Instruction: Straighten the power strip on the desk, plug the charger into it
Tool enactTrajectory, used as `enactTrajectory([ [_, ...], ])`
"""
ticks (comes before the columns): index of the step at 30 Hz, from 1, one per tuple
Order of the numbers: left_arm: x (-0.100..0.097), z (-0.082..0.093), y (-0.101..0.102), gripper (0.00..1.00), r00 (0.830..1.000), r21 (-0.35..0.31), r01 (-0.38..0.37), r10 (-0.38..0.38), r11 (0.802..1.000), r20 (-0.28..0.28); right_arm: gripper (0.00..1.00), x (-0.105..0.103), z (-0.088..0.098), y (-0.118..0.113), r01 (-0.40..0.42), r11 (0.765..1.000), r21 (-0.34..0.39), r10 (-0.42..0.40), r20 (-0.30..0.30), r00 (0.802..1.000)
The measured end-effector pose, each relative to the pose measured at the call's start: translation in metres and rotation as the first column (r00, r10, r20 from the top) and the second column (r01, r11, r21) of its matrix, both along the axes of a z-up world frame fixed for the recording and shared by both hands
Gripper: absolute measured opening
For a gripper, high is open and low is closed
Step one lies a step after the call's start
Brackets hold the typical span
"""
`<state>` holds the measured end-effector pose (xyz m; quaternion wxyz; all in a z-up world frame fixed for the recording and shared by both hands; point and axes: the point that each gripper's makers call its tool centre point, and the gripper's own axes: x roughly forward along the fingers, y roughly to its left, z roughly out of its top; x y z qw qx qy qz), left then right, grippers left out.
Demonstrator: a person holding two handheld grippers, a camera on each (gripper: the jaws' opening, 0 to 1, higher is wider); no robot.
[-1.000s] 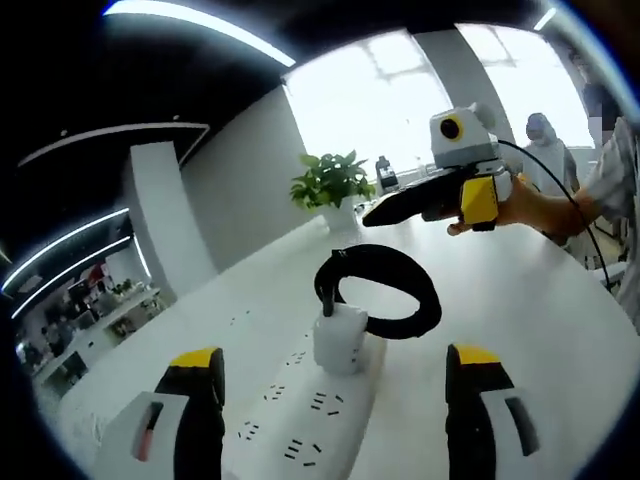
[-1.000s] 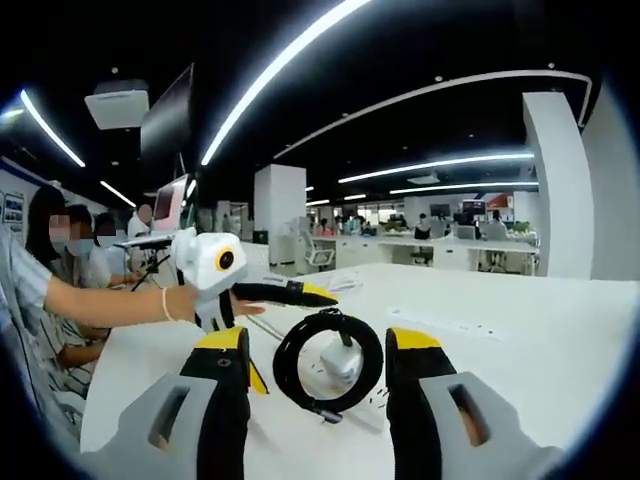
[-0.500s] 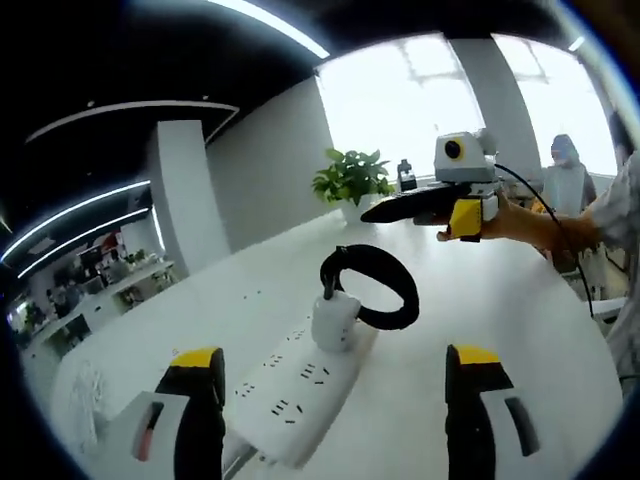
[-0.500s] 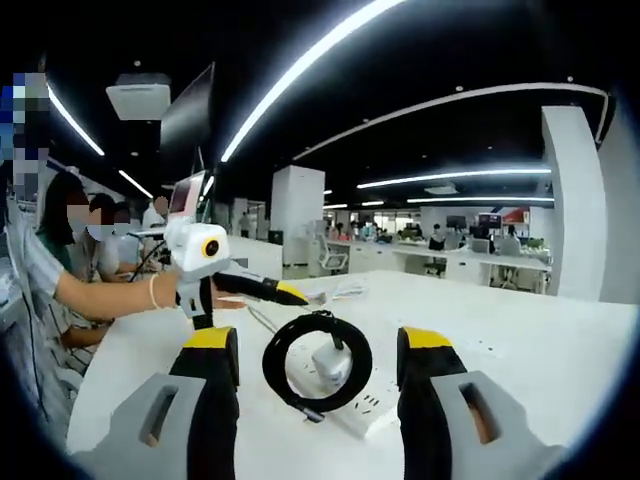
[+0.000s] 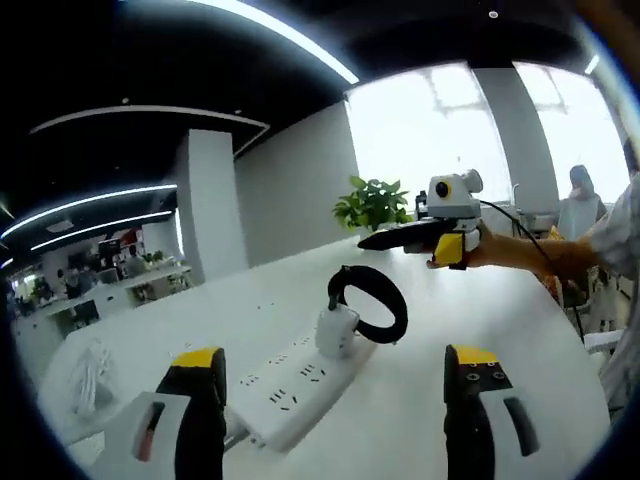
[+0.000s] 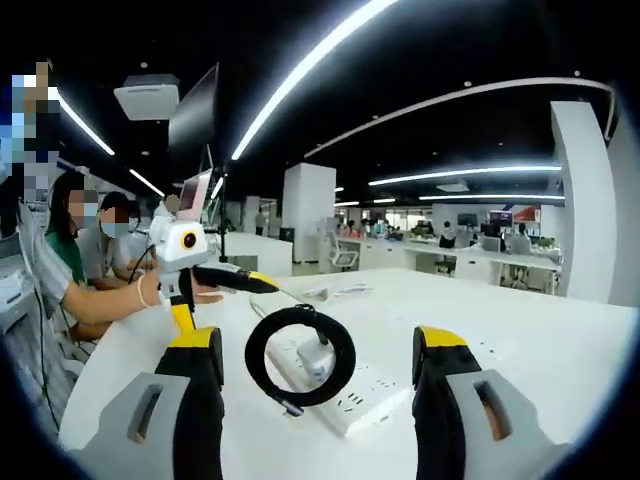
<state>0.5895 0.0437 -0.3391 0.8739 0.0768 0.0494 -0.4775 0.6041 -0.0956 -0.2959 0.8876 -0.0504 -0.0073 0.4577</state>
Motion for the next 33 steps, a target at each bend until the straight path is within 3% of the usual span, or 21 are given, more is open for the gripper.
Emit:
enactTrajectory([
  [3,-0.003,0.001,0.003,0.91,1.0,-0.021,-0.009,0.009,1.0,0.001,0.86,0.006,-0.001,-0.002,-0.005,1.0,-0.016,0.005,0.012,1.0],
  [10,-0.01,-0.005,0.014,0.93,0.999,0.01,-0.045,0.045,0.999,0.004,0.95,0.017,-0.008,-0.004,-0.041,0.999,-0.021,0.041,-0.006,0.999],
  [13,-0.013,-0.006,0.017,0.92,0.999,-0.003,-0.047,0.047,0.999,-0.02,0.99,0.021,-0.009,-0.004,-0.062,0.998,-0.013,0.061,-0.015,0.998],
  [19,-0.022,0.001,0.016,0.92,0.999,-0.018,-0.048,0.048,0.999,-0.012,1.0,0.027,-0.012,-0.003,-0.083,0.995,-0.046,0.083,-0.001,0.997],
  [20,-0.024,0.003,0.016,0.92,0.998,-0.023,-0.057,0.057,0.998,0.009,1.0,0.028,-0.014,-0.002,-0.082,0.995,-0.056,0.083,0.001,0.997],
  [25,-0.033,0.003,0.018,0.92,0.998,-0.042,-0.058,0.059,0.997,0.012,0.97,0.033,-0.017,0.0,-0.102,0.992,-0.073,0.101,-0.011,0.995],
  [33,-0.031,0.001,0.029,0.92,0.996,-0.062,-0.09,0.09,0.994,-0.002,0.81,0.041,-0.013,0.001,-0.096,0.99,-0.102,0.097,0.01,0.995],
])
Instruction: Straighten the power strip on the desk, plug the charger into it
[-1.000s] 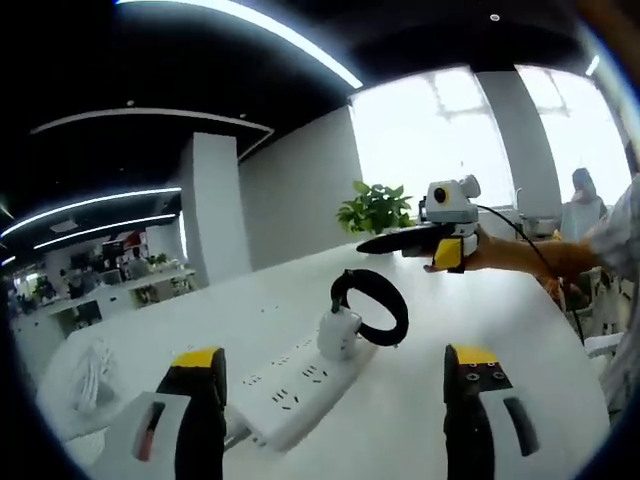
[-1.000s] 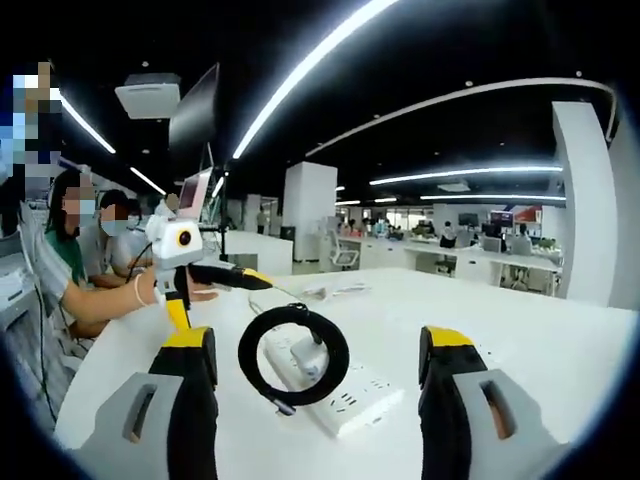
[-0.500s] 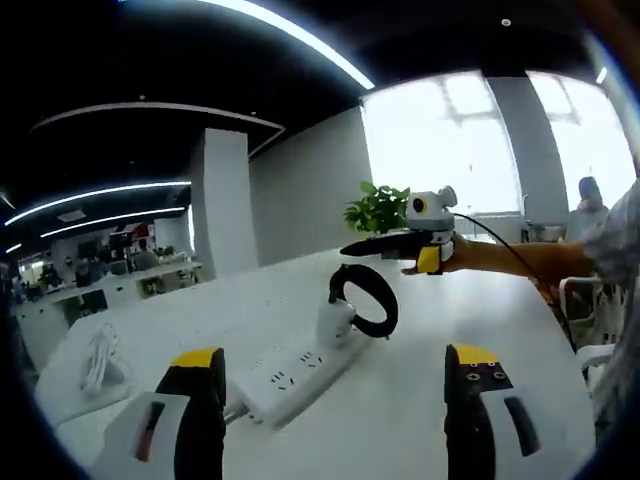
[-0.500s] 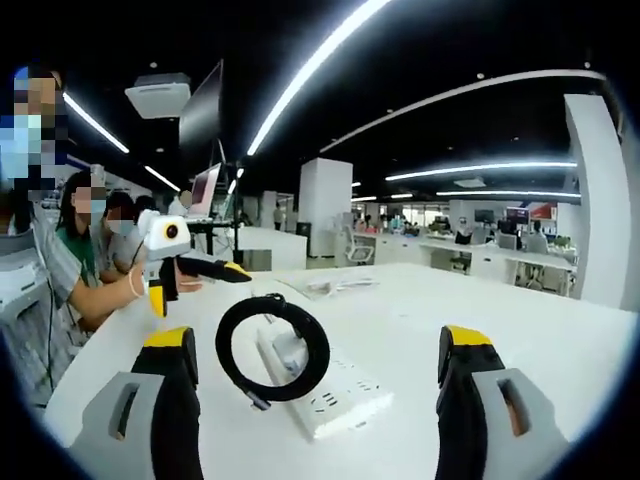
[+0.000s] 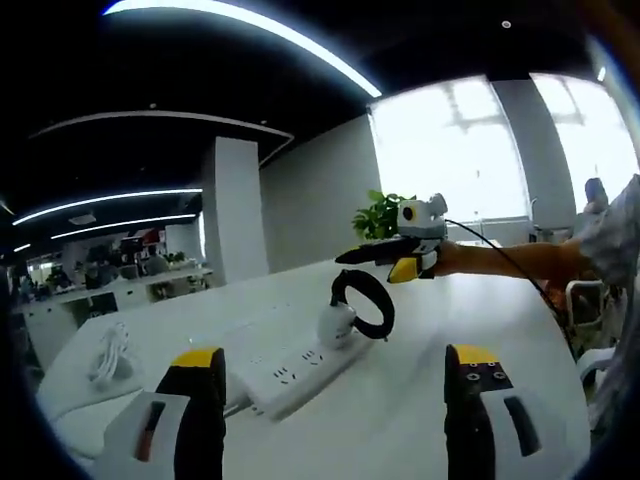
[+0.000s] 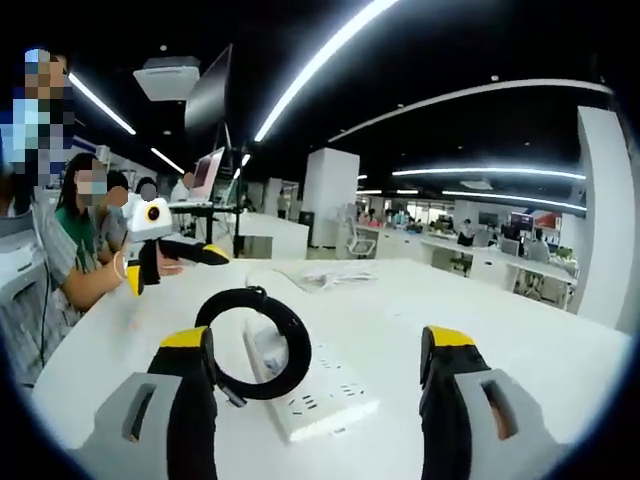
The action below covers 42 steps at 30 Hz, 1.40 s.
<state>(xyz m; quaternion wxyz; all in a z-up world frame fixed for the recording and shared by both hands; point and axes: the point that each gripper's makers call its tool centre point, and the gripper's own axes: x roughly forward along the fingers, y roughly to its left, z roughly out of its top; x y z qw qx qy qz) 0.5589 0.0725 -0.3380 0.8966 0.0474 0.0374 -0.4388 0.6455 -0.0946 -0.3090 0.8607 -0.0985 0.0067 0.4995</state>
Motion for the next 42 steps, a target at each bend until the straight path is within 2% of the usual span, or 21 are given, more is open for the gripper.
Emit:
enactTrajectory([
  [7,-0.003,-0.005,0.005,0.92,1.0,0.01,-0.009,0.009,1.0,-0.006,0.67,0.001,0.002,0.007,-0.023,0.999,-0.037,0.024,0.017,1.0],
  [11,-0.002,-0.005,0.006,0.92,1.0,0.002,-0.011,0.011,1.0,-0.011,0.59,0.0,0.0,0.013,-0.051,0.994,-0.096,0.054,0.031,0.998],
  [16,-0.001,-0.007,0.007,0.92,1.0,-0.002,-0.011,0.011,1.0,-0.022,0.57,-0.004,-0.006,0.021,-0.095,0.977,-0.191,0.102,0.026,0.994],
  [19,-0.003,-0.007,0.006,0.93,1.0,0.004,-0.006,0.006,1.0,-0.02,0.56,-0.006,-0.007,0.026,-0.106,0.97,-0.219,0.115,0.024,0.993],
  [23,-0.003,-0.006,0.007,0.94,1.0,0.005,-0.008,0.008,1.0,-0.014,0.54,-0.007,-0.009,0.032,-0.122,0.95,-0.286,0.135,0.024,0.991],
  [28,-0.003,-0.006,0.008,0.94,1.0,-0.001,-0.01,0.01,1.0,-0.019,0.54,-0.003,-0.017,0.039,-0.137,0.904,-0.404,0.158,0.02,0.987],
  [31,-0.004,-0.007,0.007,0.94,1.0,0.005,-0.004,0.004,1.0,-0.019,0.54,-0.004,-0.021,0.046,-0.152,0.887,-0.436,0.173,0.009,0.985],
  [34,-0.005,-0.008,0.006,0.94,1.0,0.006,0.0,0.0,1.0,-0.025,0.54,-0.003,-0.027,0.051,-0.161,0.855,-0.493,0.189,0.007,0.982],
  [42,-0.004,-0.009,0.005,0.94,0.999,0.007,-0.001,0.002,1.0,-0.032,0.52,0.0,-0.031,0.065,-0.168,0.806,-0.568,0.211,0.011,0.977],
])
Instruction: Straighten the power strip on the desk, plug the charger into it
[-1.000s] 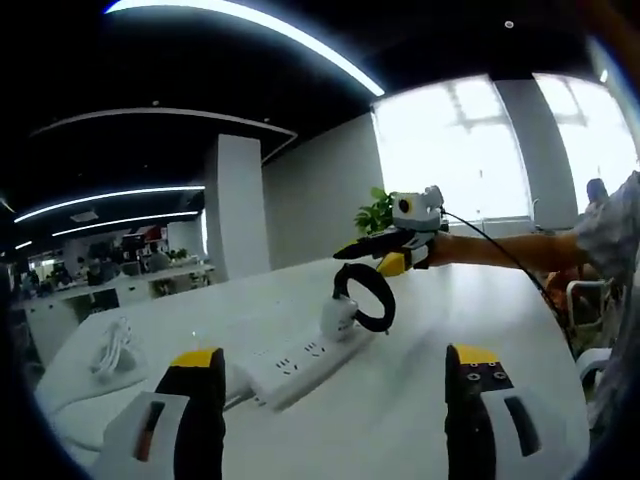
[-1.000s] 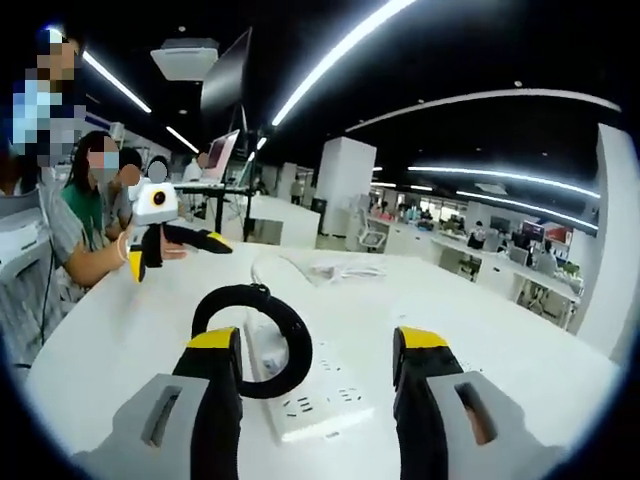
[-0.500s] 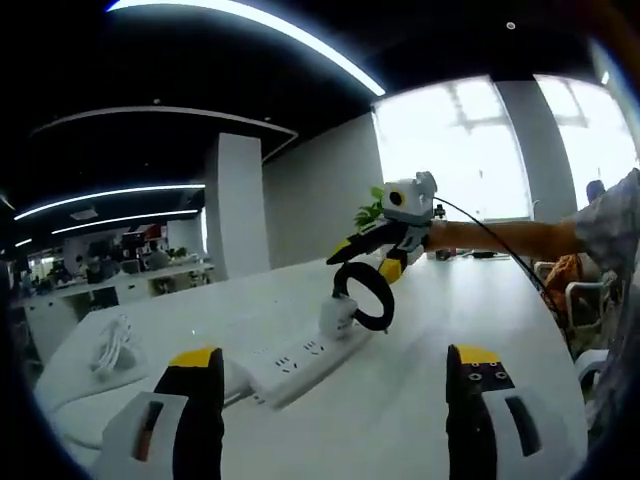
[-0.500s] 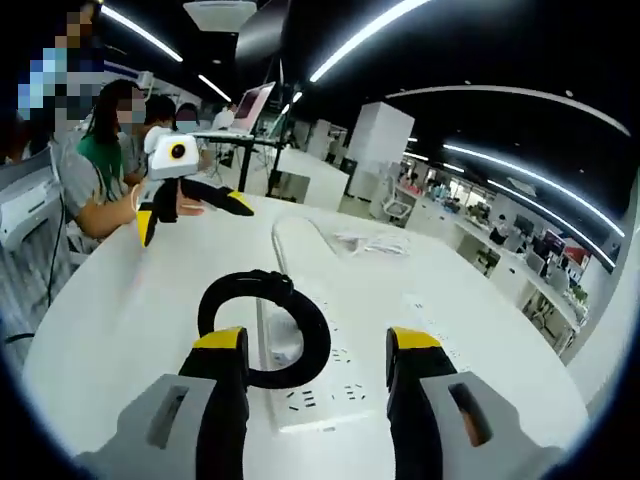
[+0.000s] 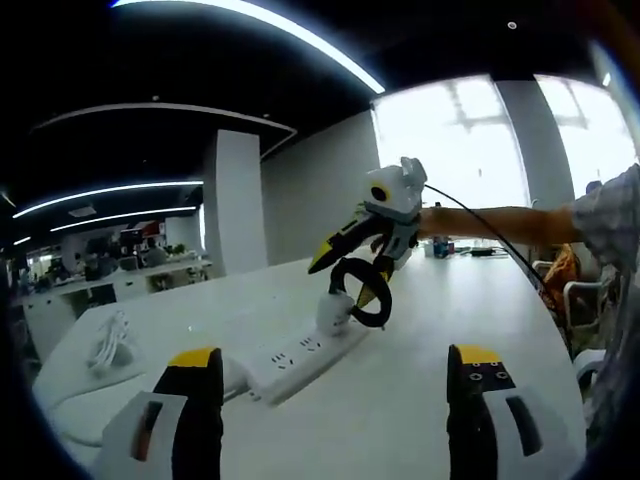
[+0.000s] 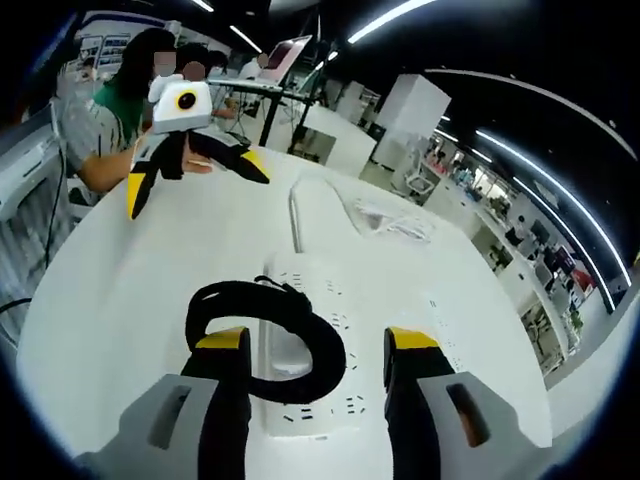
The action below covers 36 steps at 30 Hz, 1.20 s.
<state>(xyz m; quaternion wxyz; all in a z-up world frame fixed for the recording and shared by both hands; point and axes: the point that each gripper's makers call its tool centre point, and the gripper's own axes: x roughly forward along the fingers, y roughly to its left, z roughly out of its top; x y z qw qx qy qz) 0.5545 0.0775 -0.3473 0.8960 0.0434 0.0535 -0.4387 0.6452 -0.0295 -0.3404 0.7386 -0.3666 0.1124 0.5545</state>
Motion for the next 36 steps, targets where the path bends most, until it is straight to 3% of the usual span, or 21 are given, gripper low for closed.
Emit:
enactTrajectory([
  [6,0.001,-0.001,-0.001,0.94,1.0,-0.005,0.002,-0.002,1.0,-0.011,0.51,0.0,-0.007,0.006,-0.019,0.998,-0.065,0.019,-0.005,1.0],
  [14,0.001,-0.003,-0.002,0.95,1.0,0.0,0.002,-0.002,1.0,-0.02,0.42,-0.001,-0.017,0.01,-0.039,0.988,-0.15,0.035,-0.028,0.999],
  [25,0.0,-0.005,-0.003,0.95,1.0,-0.007,0.002,-0.003,1.0,-0.029,0.32,0.002,-0.028,0.006,-0.034,0.939,-0.342,0.046,0.027,0.999],
  [36,0.001,-0.009,-0.002,0.95,0.999,0.005,-0.002,0.002,1.0,-0.039,0.26,-0.002,-0.033,0.005,-0.034,0.907,-0.419,0.047,0.021,0.999],
])
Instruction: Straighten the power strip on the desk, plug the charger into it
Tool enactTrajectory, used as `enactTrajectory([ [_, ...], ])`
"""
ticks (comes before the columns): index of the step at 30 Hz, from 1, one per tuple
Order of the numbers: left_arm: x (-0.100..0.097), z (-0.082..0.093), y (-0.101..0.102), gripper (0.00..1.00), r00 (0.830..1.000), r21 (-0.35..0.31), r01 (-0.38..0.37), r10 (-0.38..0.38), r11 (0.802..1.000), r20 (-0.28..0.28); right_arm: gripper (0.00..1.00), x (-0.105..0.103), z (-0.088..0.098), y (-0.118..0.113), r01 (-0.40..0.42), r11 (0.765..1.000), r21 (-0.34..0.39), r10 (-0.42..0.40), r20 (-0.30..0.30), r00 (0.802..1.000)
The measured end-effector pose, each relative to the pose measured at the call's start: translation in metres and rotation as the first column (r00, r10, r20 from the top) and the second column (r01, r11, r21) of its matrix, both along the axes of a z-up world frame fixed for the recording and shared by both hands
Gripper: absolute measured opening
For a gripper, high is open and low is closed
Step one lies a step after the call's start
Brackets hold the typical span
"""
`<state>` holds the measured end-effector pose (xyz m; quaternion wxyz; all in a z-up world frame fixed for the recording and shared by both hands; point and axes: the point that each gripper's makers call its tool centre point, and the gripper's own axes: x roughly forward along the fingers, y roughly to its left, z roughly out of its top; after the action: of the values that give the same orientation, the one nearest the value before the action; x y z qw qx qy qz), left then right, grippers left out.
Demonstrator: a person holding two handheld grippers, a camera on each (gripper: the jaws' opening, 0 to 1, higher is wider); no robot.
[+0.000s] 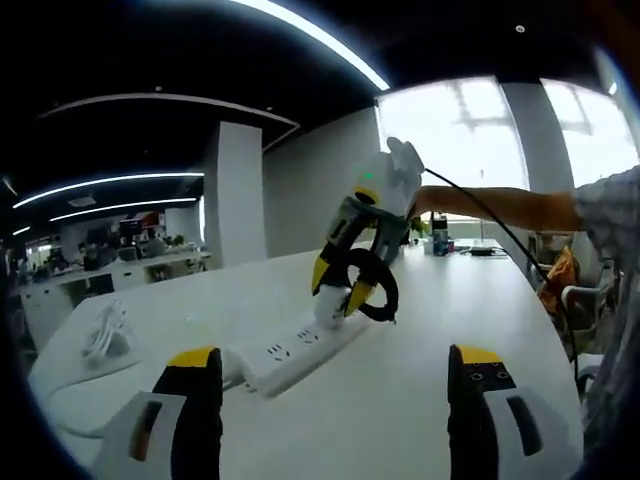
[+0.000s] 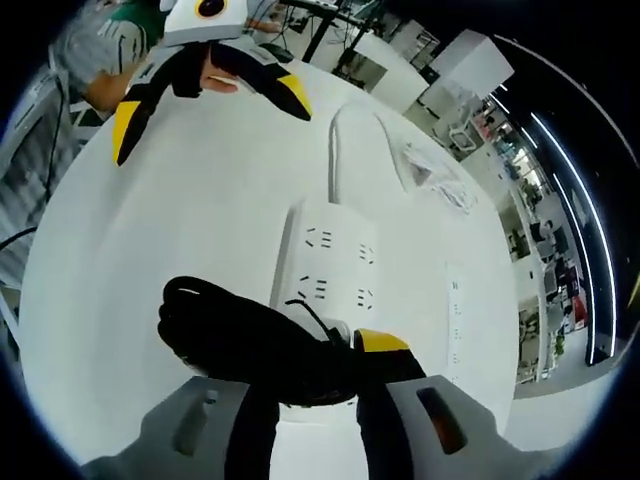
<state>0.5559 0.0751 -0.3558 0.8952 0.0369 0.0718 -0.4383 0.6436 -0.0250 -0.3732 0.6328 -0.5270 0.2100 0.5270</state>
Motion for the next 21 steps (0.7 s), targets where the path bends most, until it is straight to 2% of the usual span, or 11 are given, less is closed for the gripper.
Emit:
enactTrajectory([
  [8,0.0,-0.0021,-0.0002,0.95,1.0,0.006,-0.002,0.002,1.0,-0.006,0.25,0.0001,-0.0011,-0.0002,0.02,0.999,-0.03,-0.02,-0.008,1.0],
  [12,0.0002,-0.0038,-0.0001,0.95,1.0,0.009,-0.002,0.003,1.0,-0.011,0.24,0.0015,-0.0019,-0.0006,0.06,0.996,-0.066,-0.062,-0.036,0.997],
  [17,0.0006,-0.0052,0.0004,0.95,1.0,0.006,-0.004,0.004,1.0,-0.02,0.23,0.0042,-0.0024,-0.0001,0.09,0.989,-0.115,-0.101,-0.091,0.991],
  [21,0.0014,-0.0065,0.001,0.95,1.0,0.004,-0.006,0.006,1.0,-0.027,0.23,0.0076,-0.0031,-0.0032,0.112,0.986,-0.123,-0.135,-0.192,0.972],
])
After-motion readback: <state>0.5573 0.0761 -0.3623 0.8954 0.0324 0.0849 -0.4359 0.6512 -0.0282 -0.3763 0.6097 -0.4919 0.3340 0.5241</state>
